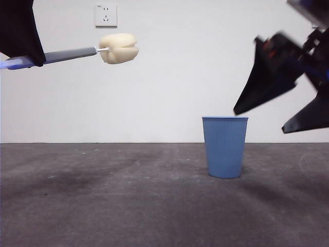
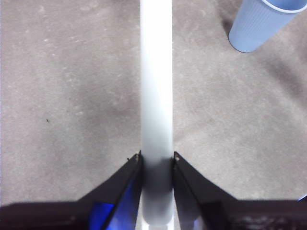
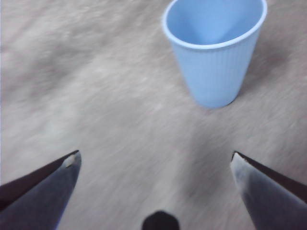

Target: Pick up the cup brush,pick up the cup,insert the brush into the cup,clean the cup,put the cup brush back,put the cup back to the fixed position on the table

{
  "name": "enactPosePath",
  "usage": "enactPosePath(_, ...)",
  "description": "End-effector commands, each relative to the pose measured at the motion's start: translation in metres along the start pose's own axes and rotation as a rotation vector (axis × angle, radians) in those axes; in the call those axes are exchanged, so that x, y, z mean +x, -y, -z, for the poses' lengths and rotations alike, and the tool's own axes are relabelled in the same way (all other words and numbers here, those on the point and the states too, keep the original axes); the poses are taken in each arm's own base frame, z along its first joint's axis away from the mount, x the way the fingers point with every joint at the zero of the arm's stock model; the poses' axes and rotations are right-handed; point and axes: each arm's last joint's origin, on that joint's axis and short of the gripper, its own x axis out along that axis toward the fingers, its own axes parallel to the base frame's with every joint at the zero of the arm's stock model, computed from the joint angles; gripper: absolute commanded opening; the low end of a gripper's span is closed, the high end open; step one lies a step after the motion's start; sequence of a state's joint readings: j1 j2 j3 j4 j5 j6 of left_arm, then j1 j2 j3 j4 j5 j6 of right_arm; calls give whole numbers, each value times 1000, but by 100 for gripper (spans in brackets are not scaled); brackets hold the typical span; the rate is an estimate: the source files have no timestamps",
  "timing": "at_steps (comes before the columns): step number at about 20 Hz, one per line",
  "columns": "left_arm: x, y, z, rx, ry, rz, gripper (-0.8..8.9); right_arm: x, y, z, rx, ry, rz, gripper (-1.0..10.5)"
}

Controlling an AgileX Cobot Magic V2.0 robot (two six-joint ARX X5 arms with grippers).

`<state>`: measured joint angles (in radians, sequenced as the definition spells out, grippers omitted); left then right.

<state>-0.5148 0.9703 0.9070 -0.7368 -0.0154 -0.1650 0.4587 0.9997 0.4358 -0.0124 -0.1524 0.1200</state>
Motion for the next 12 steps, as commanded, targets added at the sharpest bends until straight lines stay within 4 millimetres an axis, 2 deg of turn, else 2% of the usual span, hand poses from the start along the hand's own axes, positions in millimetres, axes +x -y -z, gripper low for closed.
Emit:
enactPosePath(1,0,1,0,14,-3,20,-9,15,3,7,-8,45,39,565)
enactPosePath(8,0,1,3,14,-31,20,-9,65,13,14,-68,135,59,566)
enactPosePath(12,0,0,4,14,-43,18,-9,84,26,21,-66,175,87,566)
